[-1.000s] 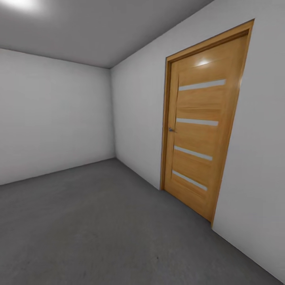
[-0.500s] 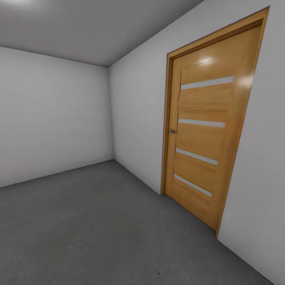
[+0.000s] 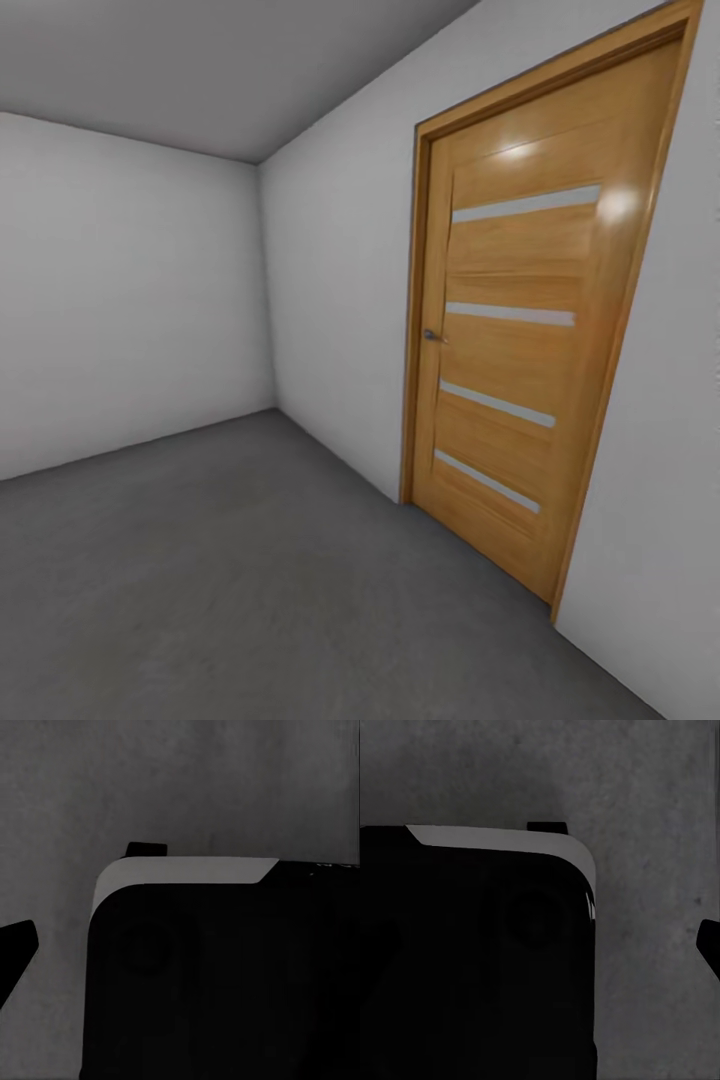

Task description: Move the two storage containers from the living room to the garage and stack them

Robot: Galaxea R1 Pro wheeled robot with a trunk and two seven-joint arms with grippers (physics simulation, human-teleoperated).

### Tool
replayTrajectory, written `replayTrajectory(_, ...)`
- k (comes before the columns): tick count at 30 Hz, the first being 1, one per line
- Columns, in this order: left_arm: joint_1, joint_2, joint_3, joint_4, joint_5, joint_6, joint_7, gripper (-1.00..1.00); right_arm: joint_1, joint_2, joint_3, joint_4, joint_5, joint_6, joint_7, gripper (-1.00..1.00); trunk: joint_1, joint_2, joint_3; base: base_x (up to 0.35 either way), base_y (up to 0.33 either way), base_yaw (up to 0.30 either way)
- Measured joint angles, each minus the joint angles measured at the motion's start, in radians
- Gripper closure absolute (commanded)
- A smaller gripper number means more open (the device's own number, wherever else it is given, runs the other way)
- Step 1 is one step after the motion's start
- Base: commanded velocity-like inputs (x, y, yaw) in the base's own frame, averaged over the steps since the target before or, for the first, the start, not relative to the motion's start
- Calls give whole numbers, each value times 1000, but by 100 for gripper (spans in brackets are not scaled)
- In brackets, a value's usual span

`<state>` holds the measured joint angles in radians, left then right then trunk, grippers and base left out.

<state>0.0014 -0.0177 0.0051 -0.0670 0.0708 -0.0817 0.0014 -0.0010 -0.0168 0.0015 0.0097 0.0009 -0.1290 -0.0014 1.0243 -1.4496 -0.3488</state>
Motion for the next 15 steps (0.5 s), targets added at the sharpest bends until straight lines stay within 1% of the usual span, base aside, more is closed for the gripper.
replayTrajectory(2,0,0,0,0,0,0,0,-100,0,0,0,0,-1,0,0,-100,0,0,0,322,0,-244)
replayTrajectory(5,0,0,0,0,0,-1,0,-100,0,0,0,0,-2,0,0,-100,0,0,0,322,0,-136)
replayTrajectory(15,0,0,-1,1,0,-3,0,-100,0,0,0,0,-3,0,0,-100,0,0,0,322,0,-21)
